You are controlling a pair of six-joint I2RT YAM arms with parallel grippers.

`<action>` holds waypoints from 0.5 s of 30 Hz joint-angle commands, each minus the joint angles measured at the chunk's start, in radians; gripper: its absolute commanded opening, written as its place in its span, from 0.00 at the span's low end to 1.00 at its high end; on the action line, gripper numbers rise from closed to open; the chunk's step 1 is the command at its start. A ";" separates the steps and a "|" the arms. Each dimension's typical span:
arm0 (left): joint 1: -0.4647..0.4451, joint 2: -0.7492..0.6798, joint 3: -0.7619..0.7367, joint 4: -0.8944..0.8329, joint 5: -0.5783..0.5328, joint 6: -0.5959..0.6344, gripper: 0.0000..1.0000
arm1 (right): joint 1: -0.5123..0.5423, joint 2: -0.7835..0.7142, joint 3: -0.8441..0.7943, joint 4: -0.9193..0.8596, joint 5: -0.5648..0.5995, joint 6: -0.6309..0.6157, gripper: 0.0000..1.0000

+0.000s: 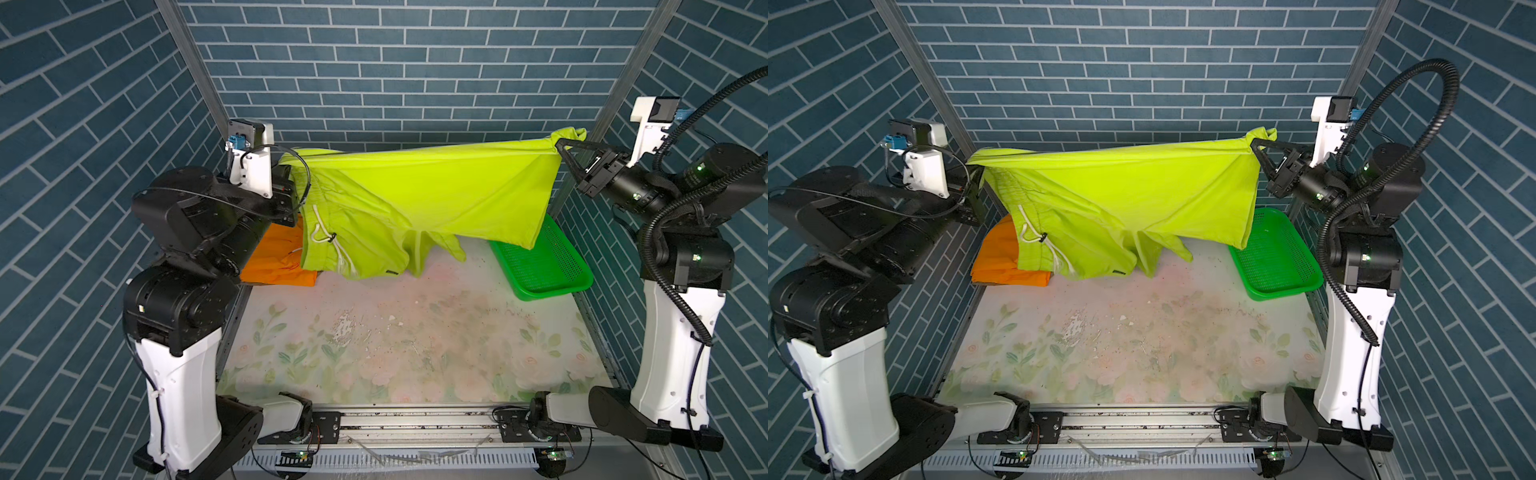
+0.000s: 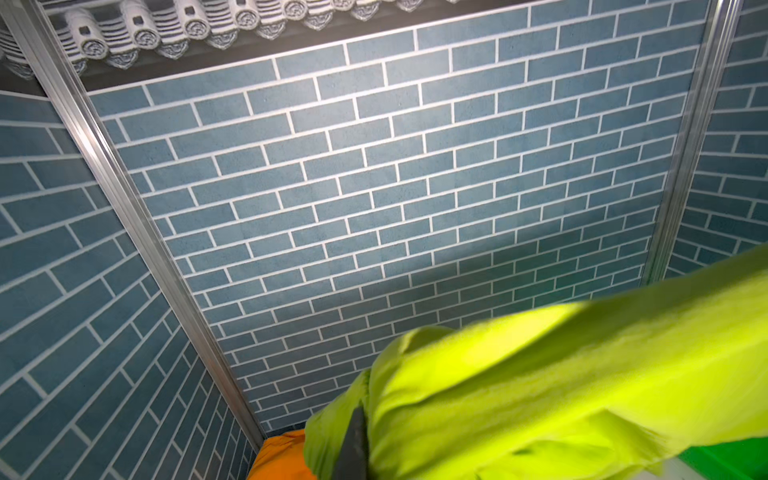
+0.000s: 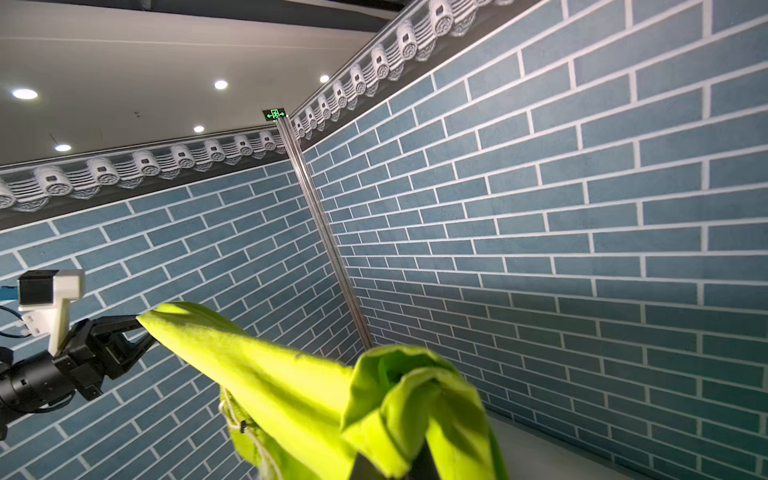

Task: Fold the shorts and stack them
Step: 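Shake and lower the hanging shorts onto the table with both grippers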

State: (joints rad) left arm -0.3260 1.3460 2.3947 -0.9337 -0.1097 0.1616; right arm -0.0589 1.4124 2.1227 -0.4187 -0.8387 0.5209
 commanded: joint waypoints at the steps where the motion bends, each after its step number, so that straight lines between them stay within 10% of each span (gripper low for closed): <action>1: 0.059 0.049 0.170 -0.047 -0.343 0.013 0.00 | -0.117 0.214 0.002 -0.084 0.335 -0.005 0.00; 5: 0.059 0.150 0.187 -0.053 -0.415 0.101 0.00 | -0.112 0.442 0.107 -0.158 0.330 -0.038 0.00; 15: 0.187 0.283 -0.339 0.053 -0.430 0.097 0.00 | 0.012 0.898 0.345 -0.306 0.418 -0.207 0.00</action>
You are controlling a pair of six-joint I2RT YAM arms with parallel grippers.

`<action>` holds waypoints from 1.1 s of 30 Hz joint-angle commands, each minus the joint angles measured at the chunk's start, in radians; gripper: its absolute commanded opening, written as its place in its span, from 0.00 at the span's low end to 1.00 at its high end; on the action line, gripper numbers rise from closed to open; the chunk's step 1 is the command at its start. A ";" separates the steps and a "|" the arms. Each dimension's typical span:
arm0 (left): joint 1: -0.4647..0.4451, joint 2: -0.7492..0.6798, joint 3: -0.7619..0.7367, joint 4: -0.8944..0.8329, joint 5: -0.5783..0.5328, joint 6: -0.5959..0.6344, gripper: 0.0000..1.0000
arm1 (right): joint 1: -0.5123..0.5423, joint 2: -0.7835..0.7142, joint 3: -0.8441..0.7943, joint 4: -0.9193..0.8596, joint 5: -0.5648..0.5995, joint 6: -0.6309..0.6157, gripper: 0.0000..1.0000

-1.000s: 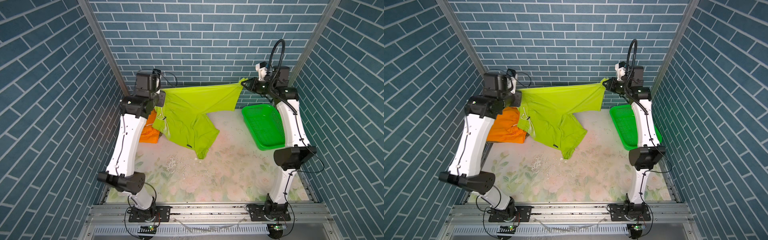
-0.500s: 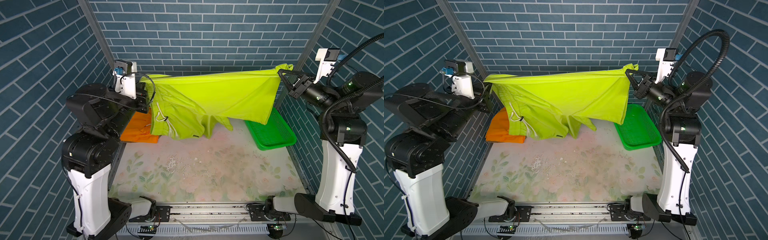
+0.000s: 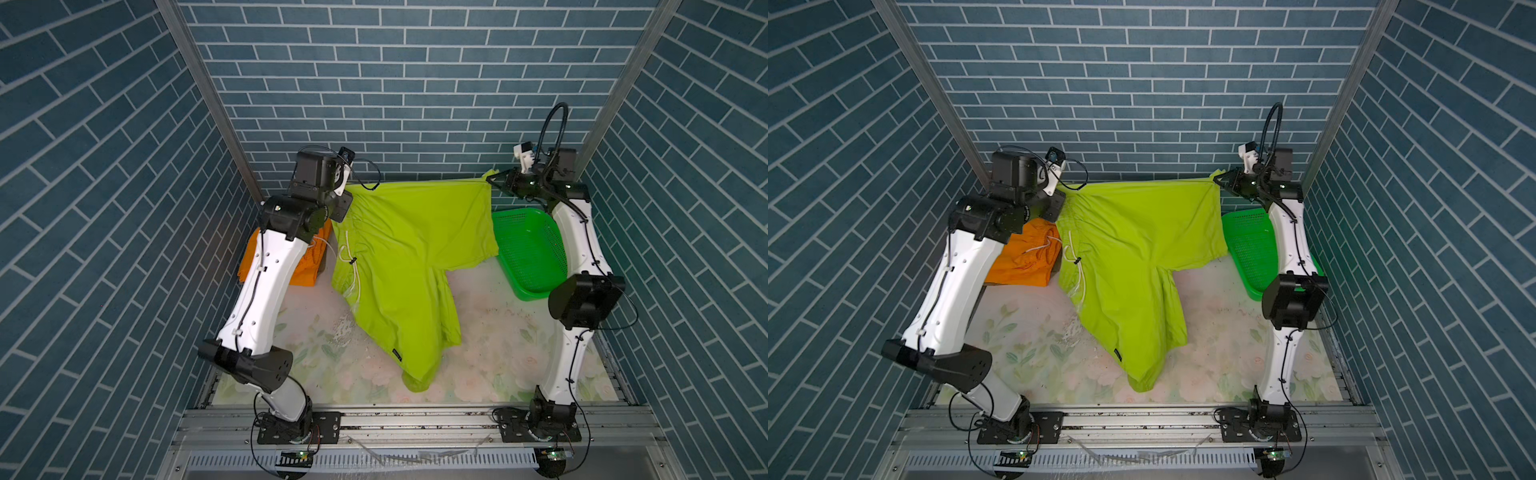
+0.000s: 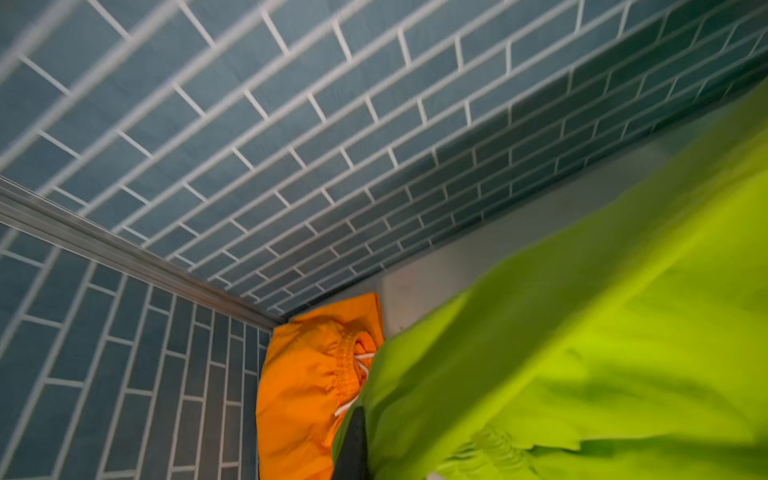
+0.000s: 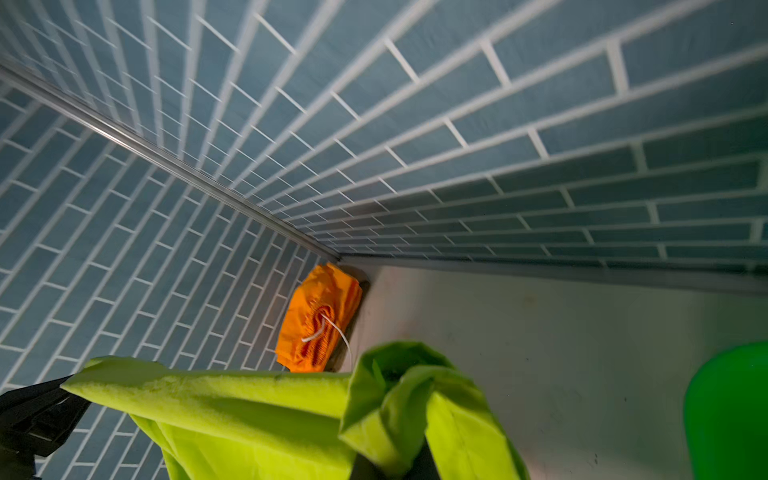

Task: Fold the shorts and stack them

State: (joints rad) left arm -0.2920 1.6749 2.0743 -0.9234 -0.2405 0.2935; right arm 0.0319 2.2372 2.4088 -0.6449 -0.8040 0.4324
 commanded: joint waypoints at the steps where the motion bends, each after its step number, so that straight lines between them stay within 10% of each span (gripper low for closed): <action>1: 0.171 -0.016 -0.045 0.051 -0.288 -0.038 0.00 | -0.065 0.102 0.079 -0.085 0.390 -0.127 0.00; 13: 0.240 0.424 0.058 -0.027 -0.297 -0.038 0.00 | -0.019 0.242 0.271 -0.074 0.512 -0.161 0.00; 27: 0.241 0.609 0.153 -0.075 -0.274 -0.107 0.00 | 0.016 0.320 0.240 -0.136 0.473 -0.128 0.00; 33: 0.225 0.587 0.082 -0.055 -0.209 -0.129 0.00 | 0.044 0.212 0.150 -0.192 0.455 -0.173 0.75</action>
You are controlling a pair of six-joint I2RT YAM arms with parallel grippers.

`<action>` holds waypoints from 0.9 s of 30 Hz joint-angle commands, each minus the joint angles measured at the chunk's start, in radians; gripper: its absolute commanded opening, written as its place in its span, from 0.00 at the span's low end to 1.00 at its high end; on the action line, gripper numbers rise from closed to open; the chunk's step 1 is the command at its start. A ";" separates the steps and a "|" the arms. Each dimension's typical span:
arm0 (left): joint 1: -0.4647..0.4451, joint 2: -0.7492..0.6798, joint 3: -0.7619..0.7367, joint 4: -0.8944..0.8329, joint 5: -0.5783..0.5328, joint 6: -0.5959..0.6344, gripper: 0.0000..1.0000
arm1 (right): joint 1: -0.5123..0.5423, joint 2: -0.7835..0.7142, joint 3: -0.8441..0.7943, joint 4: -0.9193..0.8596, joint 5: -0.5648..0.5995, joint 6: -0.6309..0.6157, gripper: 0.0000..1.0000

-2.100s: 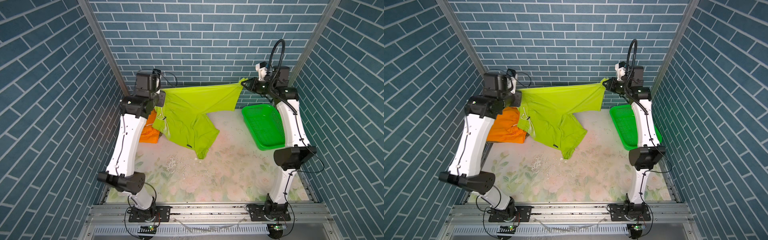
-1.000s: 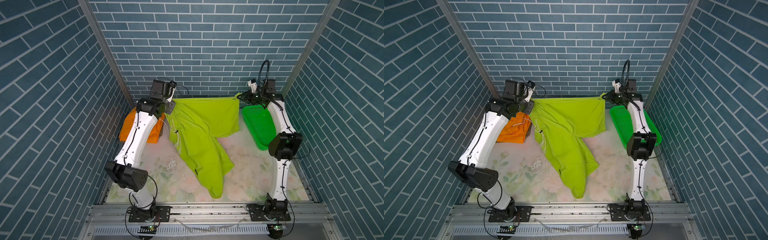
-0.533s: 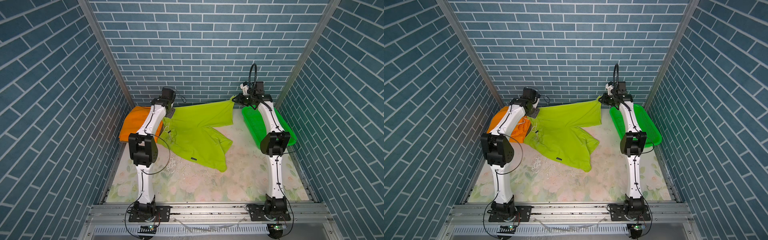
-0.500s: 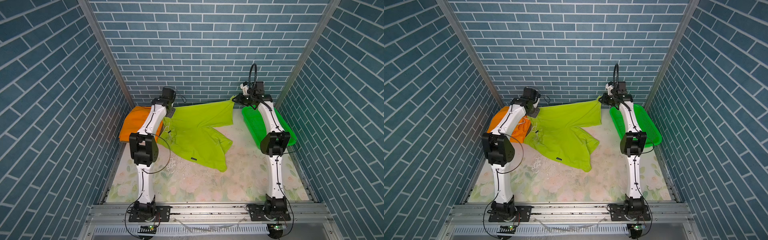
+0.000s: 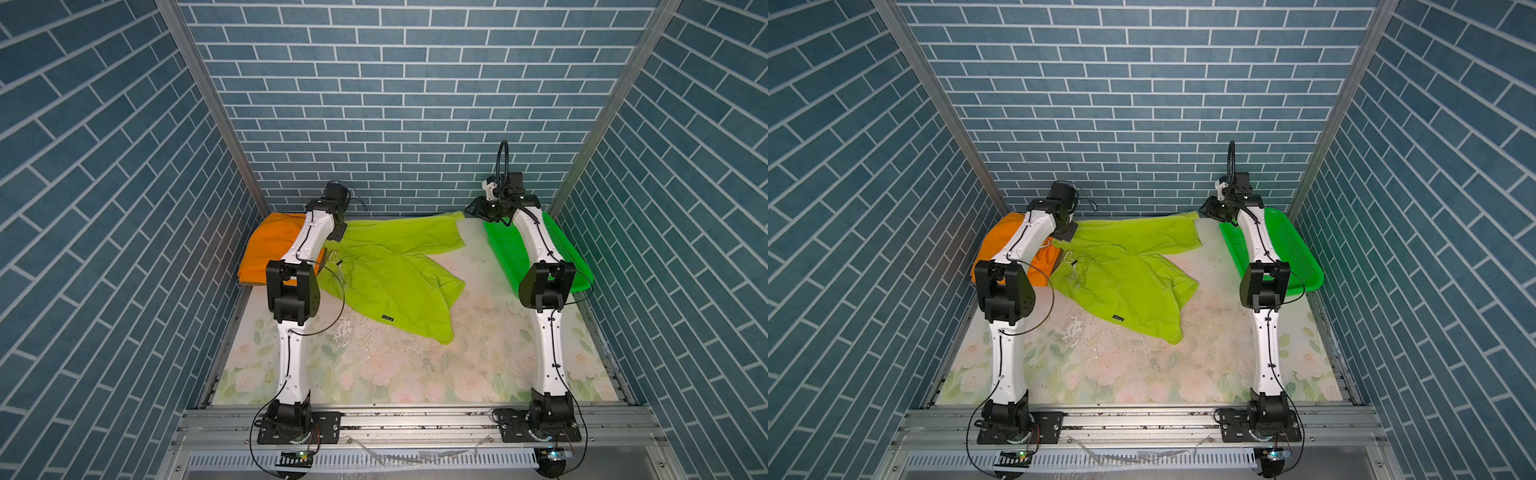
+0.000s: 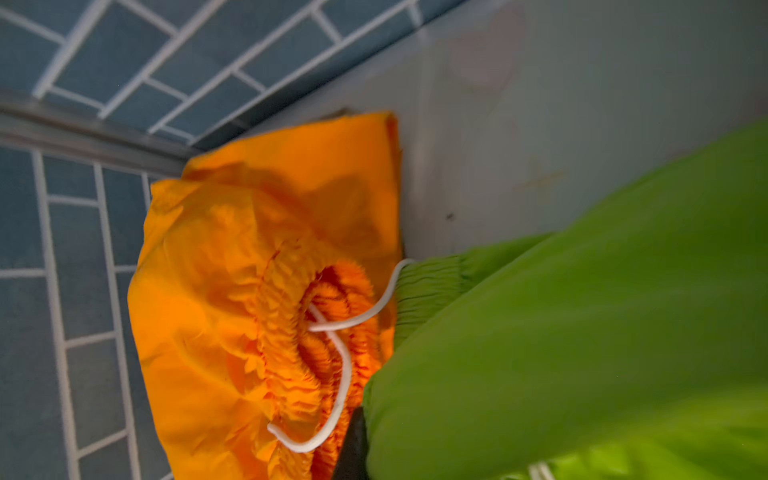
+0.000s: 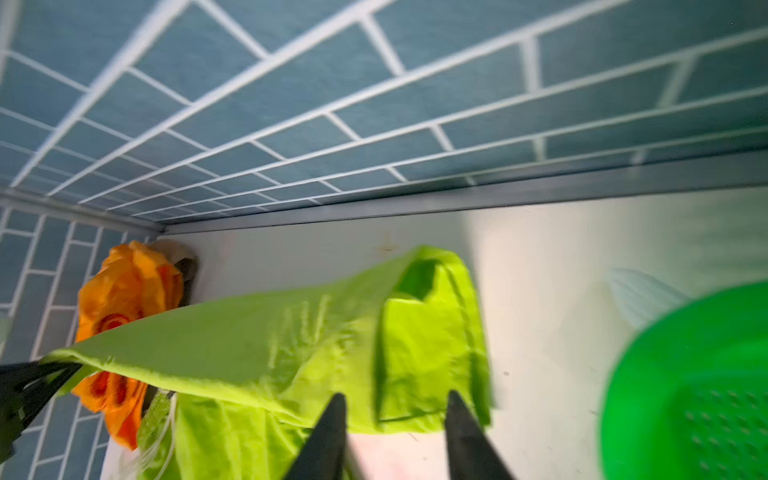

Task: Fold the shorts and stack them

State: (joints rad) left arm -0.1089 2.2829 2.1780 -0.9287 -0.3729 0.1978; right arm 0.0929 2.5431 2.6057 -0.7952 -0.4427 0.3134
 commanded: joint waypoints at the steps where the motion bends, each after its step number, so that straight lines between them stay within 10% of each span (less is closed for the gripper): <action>1: 0.038 -0.027 -0.033 -0.043 -0.069 -0.035 0.00 | -0.008 -0.153 -0.113 -0.019 0.107 -0.065 0.87; 12: 0.012 -0.020 -0.041 -0.027 -0.027 -0.061 0.00 | 0.107 -0.673 -1.032 0.308 0.113 -0.110 0.99; 27: -0.028 -0.019 -0.040 -0.027 -0.018 -0.074 0.00 | 0.199 -0.596 -1.291 0.431 0.126 -0.135 0.60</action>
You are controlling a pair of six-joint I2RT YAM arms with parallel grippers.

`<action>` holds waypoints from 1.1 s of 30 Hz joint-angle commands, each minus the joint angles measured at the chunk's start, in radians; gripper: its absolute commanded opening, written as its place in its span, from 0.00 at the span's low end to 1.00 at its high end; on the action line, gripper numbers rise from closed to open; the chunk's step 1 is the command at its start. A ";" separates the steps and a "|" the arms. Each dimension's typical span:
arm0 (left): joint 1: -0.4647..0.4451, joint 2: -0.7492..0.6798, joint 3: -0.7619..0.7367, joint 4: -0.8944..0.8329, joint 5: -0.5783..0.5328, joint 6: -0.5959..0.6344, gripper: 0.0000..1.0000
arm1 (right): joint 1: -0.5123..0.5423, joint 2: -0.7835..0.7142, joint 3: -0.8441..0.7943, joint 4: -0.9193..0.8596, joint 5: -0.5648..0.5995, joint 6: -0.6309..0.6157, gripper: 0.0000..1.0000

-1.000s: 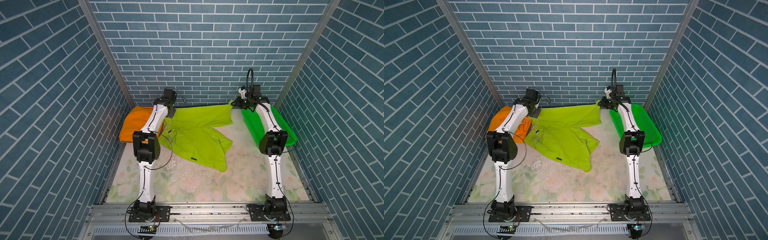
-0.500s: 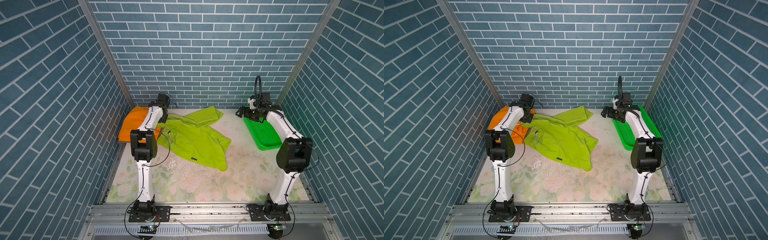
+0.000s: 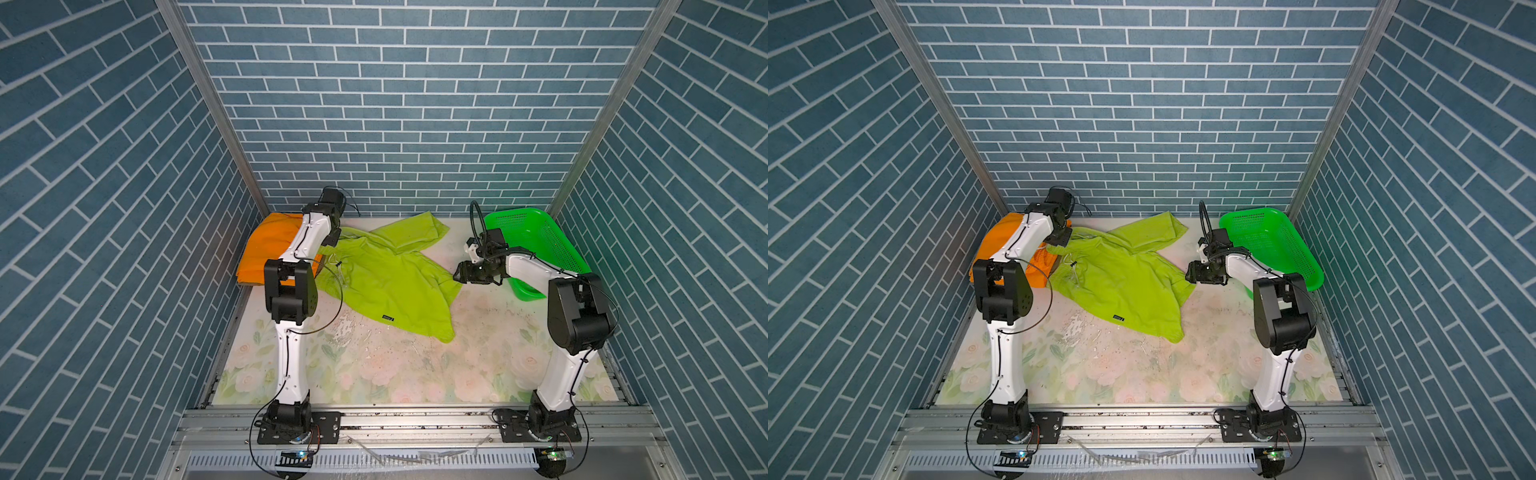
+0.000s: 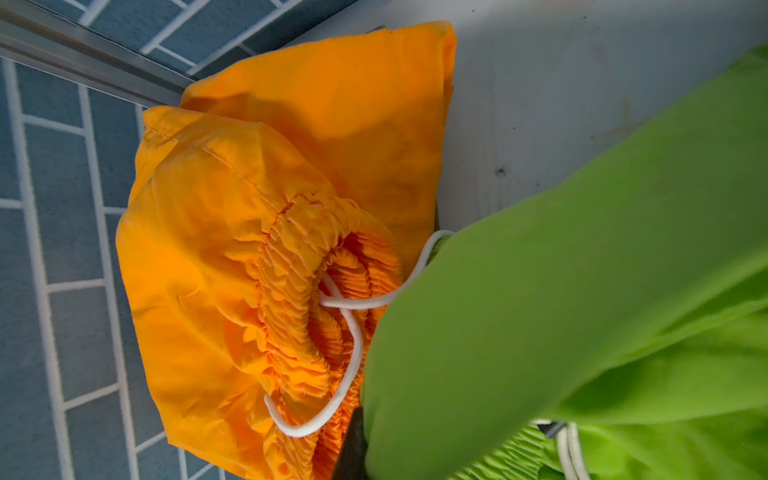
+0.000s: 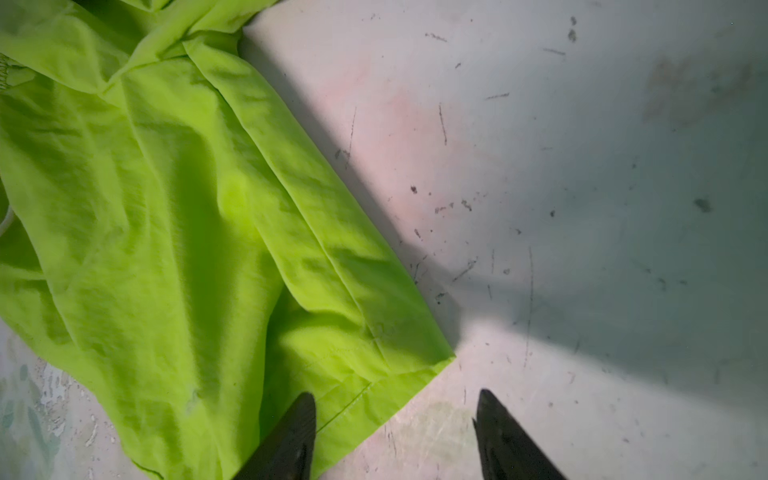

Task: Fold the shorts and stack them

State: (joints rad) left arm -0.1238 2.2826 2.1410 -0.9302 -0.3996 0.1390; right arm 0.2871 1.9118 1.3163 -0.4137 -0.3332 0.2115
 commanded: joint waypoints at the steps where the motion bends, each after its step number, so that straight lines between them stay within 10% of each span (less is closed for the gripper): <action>1: -0.015 -0.018 -0.005 -0.025 0.009 -0.014 0.00 | 0.006 0.054 0.006 0.050 0.009 -0.034 0.58; 12: -0.016 -0.028 -0.036 -0.014 0.008 -0.013 0.00 | 0.008 0.122 0.105 -0.029 0.165 -0.034 0.02; 23: -0.017 -0.025 -0.057 -0.004 0.012 -0.016 0.00 | -0.021 0.166 0.455 -0.247 0.368 -0.185 0.00; 33: -0.030 -0.021 -0.056 -0.006 0.021 -0.010 0.00 | -0.023 0.159 0.481 -0.261 0.346 -0.168 0.81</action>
State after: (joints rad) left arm -0.1444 2.2818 2.0953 -0.9226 -0.3916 0.1314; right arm 0.2672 2.1021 1.7992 -0.6453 0.0101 0.0570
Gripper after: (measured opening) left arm 0.087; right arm 0.779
